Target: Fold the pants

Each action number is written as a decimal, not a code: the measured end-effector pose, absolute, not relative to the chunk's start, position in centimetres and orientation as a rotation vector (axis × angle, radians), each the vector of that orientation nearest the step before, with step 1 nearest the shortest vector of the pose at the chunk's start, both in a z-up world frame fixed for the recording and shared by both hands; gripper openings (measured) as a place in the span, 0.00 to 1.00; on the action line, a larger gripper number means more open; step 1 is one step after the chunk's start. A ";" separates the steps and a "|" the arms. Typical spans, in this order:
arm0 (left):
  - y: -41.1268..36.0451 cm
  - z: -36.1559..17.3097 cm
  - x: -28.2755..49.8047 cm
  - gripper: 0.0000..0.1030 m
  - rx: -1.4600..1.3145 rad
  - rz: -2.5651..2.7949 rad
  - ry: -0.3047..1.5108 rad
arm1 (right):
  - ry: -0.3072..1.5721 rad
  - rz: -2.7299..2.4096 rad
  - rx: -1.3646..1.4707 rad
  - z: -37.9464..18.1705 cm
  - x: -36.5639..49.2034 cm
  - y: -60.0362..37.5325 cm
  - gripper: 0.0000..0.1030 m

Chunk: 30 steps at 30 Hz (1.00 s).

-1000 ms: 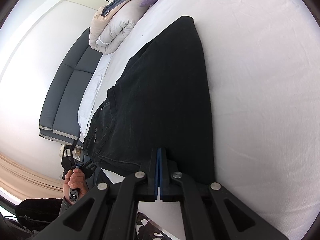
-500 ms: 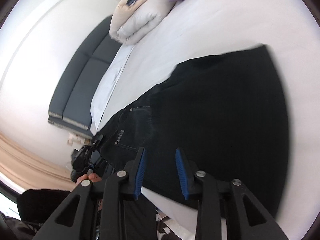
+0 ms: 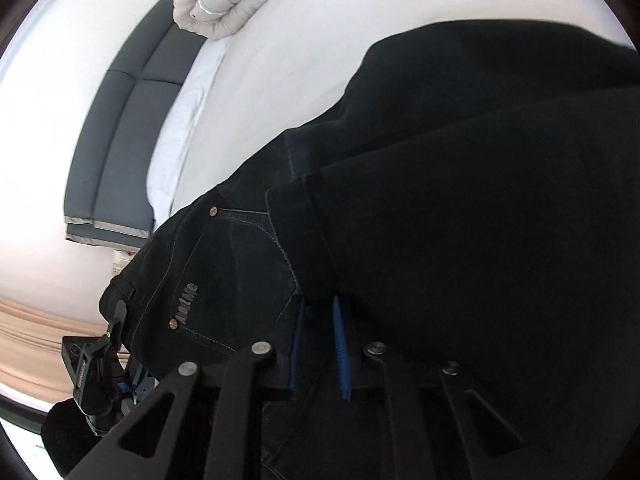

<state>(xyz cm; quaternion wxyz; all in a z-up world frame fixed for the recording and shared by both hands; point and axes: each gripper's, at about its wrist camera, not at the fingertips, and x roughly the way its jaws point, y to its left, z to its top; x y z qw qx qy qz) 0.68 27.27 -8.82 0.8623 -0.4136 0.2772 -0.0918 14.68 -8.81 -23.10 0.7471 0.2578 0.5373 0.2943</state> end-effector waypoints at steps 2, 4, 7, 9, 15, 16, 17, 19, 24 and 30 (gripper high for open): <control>25.6 -7.4 0.9 0.19 -0.811 -0.211 0.581 | 1.147 0.664 0.578 -23.2 14.3 -9.1 0.10; 23.1 -5.5 1.7 0.19 -0.718 -0.238 0.583 | 1.122 0.693 0.664 -22.6 13.7 -10.4 0.29; 17.4 -2.5 3.0 0.19 -0.513 -0.305 0.587 | 1.002 0.748 0.868 -21.5 12.0 -14.7 0.70; 12.1 -1.3 3.6 0.19 -0.362 -0.376 0.609 | 0.957 0.748 0.957 -21.3 11.2 -17.7 0.77; -3.4 -5.2 2.9 0.19 0.035 -0.551 0.735 | 0.863 0.724 1.158 -22.9 8.5 -26.1 0.81; -4.7 -6.4 3.0 0.18 0.063 -0.562 0.761 | 0.869 0.725 1.158 -23.3 8.1 -26.6 0.81; -6.0 -7.3 2.7 0.17 0.095 -0.571 0.782 | 0.878 0.730 1.144 -23.4 7.8 -26.8 0.80; -7.6 -8.5 3.2 0.17 0.147 -0.583 0.806 | 0.902 0.728 1.082 -22.8 7.6 -25.9 0.80; -9.2 -7.6 2.7 0.17 0.234 -0.542 0.745 | 0.987 0.658 0.917 -22.2 8.6 -24.4 0.77; -12.0 -8.1 0.8 0.17 0.406 -0.522 0.689 | 1.037 0.593 0.743 -20.6 9.2 -24.1 0.65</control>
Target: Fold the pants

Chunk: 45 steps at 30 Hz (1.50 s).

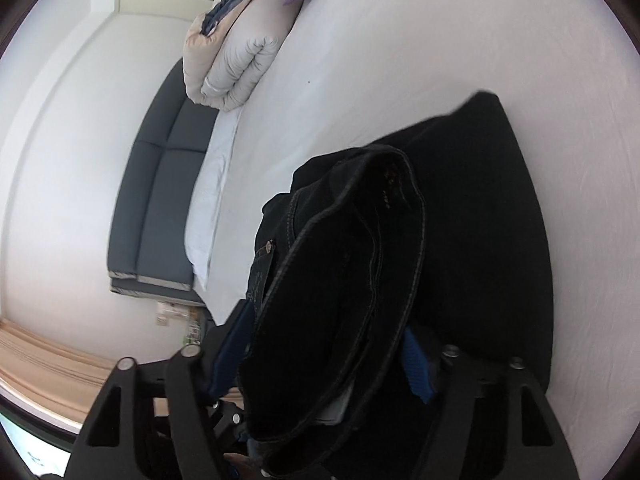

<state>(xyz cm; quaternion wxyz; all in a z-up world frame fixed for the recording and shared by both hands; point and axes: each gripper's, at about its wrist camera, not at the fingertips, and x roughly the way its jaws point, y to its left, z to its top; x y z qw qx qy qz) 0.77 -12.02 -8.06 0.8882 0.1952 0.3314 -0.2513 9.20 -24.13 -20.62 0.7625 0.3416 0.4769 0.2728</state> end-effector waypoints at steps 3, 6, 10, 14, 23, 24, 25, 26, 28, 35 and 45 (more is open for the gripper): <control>-13.5 -9.1 0.1 0.17 0.517 -0.504 0.655 | 1.053 0.556 0.752 -20.4 8.1 -25.8 0.68; -14.5 -10.2 -0.4 0.17 0.559 -0.495 0.639 | 1.034 0.566 0.803 -20.2 8.7 -25.8 0.80; -15.0 -11.7 -2.4 0.17 0.625 -0.485 0.607 | 1.093 0.566 0.701 -20.4 9.3 -23.9 0.63; -15.0 -12.7 -4.3 0.17 0.635 -0.492 0.601 | 1.077 0.544 0.649 -20.6 9.3 -23.3 0.17; -17.2 -11.8 -4.0 0.17 0.611 -0.566 0.596 | 0.984 0.523 0.623 -19.8 8.3 -25.6 0.15; -17.5 -11.6 -4.0 0.17 0.605 -0.576 0.597 | 0.980 0.522 0.627 -19.8 8.2 -26.0 0.15; -17.8 -11.4 -4.1 0.17 0.603 -0.585 0.596 | 0.976 0.522 0.631 -19.9 8.3 -26.2 0.15; -18.2 -11.2 -4.2 0.17 0.604 -0.593 0.594 | 0.973 0.523 0.636 -19.9 8.1 -26.5 0.15; -18.8 -11.3 -4.6 0.17 0.611 -0.611 0.592 | 0.966 0.520 0.648 -20.2 7.6 -27.1 0.15; -19.7 -12.6 -5.6 0.17 0.627 -0.652 0.609 | 0.953 0.497 0.728 -21.9 5.8 -28.6 0.16; -15.7 -11.2 -5.5 0.18 0.442 -0.726 0.687 | 0.951 0.479 0.769 -22.7 5.5 -29.6 0.31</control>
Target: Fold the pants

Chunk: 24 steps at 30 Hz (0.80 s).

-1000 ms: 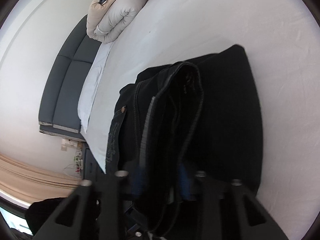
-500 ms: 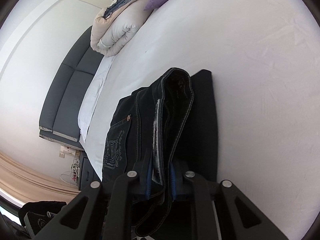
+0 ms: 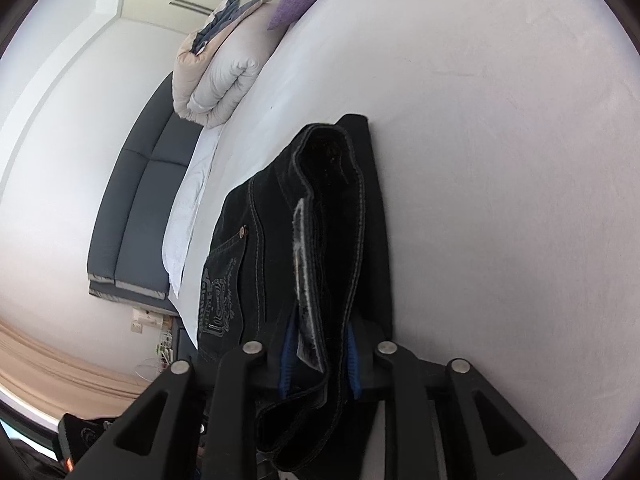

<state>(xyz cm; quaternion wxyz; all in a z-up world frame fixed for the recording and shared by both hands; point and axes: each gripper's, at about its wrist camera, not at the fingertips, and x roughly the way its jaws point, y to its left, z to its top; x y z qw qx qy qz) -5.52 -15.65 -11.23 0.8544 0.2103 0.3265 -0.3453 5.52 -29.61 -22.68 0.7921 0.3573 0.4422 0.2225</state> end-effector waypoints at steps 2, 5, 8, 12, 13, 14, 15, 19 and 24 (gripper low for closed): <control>-13.6 -10.0 -5.8 0.18 0.354 -0.763 0.692 | 0.924 0.405 0.734 -21.5 4.3 -30.3 0.33; -10.0 -8.8 -4.5 0.18 0.231 -0.750 0.712 | 0.871 0.379 0.716 -19.4 2.3 -30.8 0.27; -6.0 -8.9 -0.3 0.18 0.063 -0.691 0.779 | 0.847 0.475 0.666 -17.7 1.2 -28.7 0.09; -1.2 -9.5 8.1 0.18 -0.078 -0.600 0.852 | 0.923 0.488 0.619 -19.2 2.4 -26.4 0.08; -0.6 -9.5 9.7 0.18 -0.090 -0.589 0.864 | 0.946 0.464 0.629 -20.0 2.8 -26.6 0.08; -0.4 -9.5 11.4 0.18 -0.102 -0.575 0.876 | 0.969 0.430 0.642 -20.8 3.2 -26.9 0.00; 0.0 -9.6 13.1 0.18 -0.105 -0.550 0.886 | 0.972 0.426 0.668 -21.7 3.4 -27.4 0.00; 1.1 -12.0 16.2 0.18 -0.101 -0.523 0.929 | 0.941 0.435 0.685 -22.5 3.1 -28.0 0.00; 0.8 -13.3 13.1 0.17 -0.022 -0.510 0.886 | 0.905 0.451 0.718 -23.4 2.7 -28.4 0.00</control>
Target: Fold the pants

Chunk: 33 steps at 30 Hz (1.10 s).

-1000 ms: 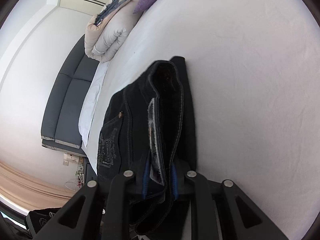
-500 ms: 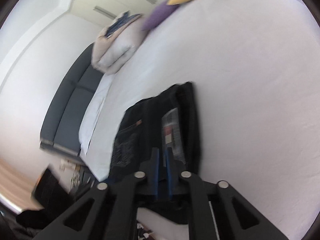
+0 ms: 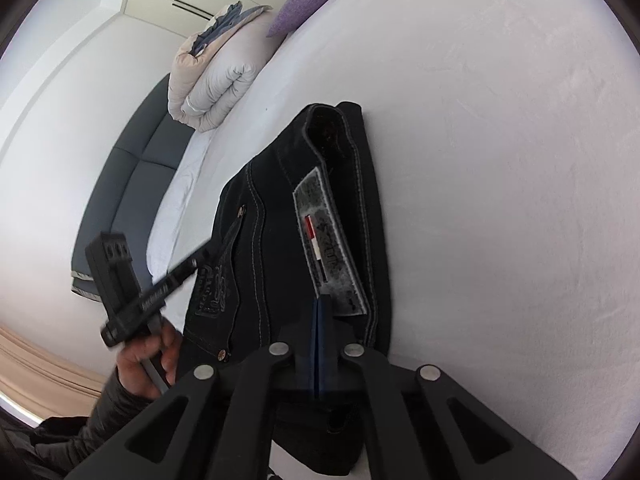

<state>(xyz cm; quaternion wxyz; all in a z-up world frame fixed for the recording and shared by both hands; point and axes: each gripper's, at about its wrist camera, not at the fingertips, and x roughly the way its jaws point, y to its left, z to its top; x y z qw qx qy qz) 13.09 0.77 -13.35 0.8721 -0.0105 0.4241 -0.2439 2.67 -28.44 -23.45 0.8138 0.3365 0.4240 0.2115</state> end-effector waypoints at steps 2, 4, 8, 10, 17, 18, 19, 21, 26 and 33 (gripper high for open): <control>0.7 -13.8 11.0 0.17 0.006 -0.501 0.858 | 0.892 0.441 0.709 -23.3 2.4 -28.2 0.00; 0.2 -13.9 8.3 0.18 0.046 -0.498 0.831 | 0.889 0.425 0.684 -22.7 1.9 -27.8 0.00; -0.9 -15.1 3.2 0.17 0.123 -0.510 0.791 | 0.878 0.418 0.581 -20.7 -0.7 -26.6 0.00; -0.7 -15.7 1.5 0.17 0.116 -0.505 0.772 | 0.886 0.415 0.552 -20.8 -1.8 -26.6 0.00; -0.9 -16.1 1.7 0.17 0.071 -0.521 0.779 | 0.846 0.412 0.624 -22.2 -3.0 -27.1 0.00; -0.1 -15.5 1.8 0.18 0.028 -0.531 0.785 | 0.835 0.416 0.622 -21.5 -3.3 -27.2 0.06; 0.3 -14.3 2.1 0.18 -0.012 -0.538 0.782 | 0.820 0.421 0.622 -21.0 -3.7 -27.6 0.15; 2.5 -12.1 0.7 0.26 -0.088 -0.532 0.747 | 0.777 0.397 0.623 -19.7 -4.3 -28.4 0.72; 7.1 -9.2 2.6 0.92 -0.276 -0.499 0.675 | 0.732 0.367 0.656 -18.0 -3.1 -30.6 0.77; 6.3 -13.5 11.1 0.91 -0.376 -0.535 0.981 | 0.938 0.329 0.691 -20.9 3.7 -30.2 0.54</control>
